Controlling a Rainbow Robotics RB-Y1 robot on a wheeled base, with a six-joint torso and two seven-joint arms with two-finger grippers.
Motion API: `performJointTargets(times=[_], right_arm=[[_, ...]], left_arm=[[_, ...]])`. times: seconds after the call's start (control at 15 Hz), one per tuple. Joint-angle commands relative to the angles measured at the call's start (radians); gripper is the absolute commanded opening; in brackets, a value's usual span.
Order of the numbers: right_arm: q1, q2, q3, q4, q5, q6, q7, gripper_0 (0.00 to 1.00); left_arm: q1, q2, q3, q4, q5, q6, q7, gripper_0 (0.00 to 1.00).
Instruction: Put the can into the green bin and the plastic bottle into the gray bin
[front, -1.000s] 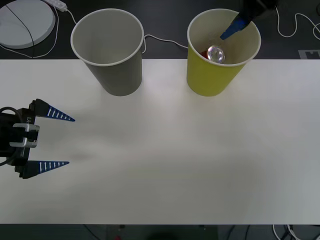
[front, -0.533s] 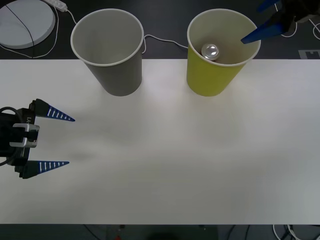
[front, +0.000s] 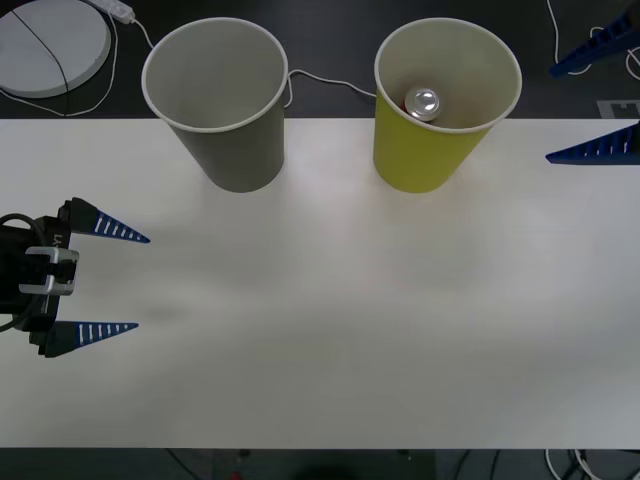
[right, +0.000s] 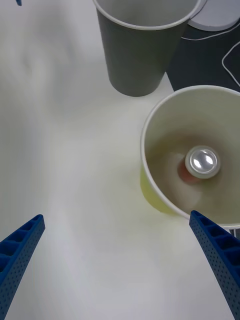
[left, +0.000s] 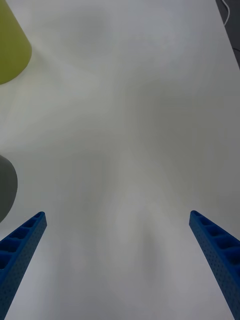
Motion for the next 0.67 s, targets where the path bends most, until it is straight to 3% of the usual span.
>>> performJointTargets(times=[0.07,0.27,0.67], right_arm=[[0.12,0.0,-0.073,-0.025,-0.055,0.0,0.114,1.0],[0.258,0.0,-0.139,-0.025,-0.111,0.0,0.264,1.0],[0.395,0.046,-0.196,-0.005,-0.108,0.0,0.44,1.0]], left_arm=[[0.0,0.0,0.0,0.0,0.0,0.0,0.0,1.0],[0.0,0.0,0.0,0.0,0.0,0.0,0.0,1.0],[0.0,0.0,0.0,0.0,0.0,0.0,0.0,1.0]])
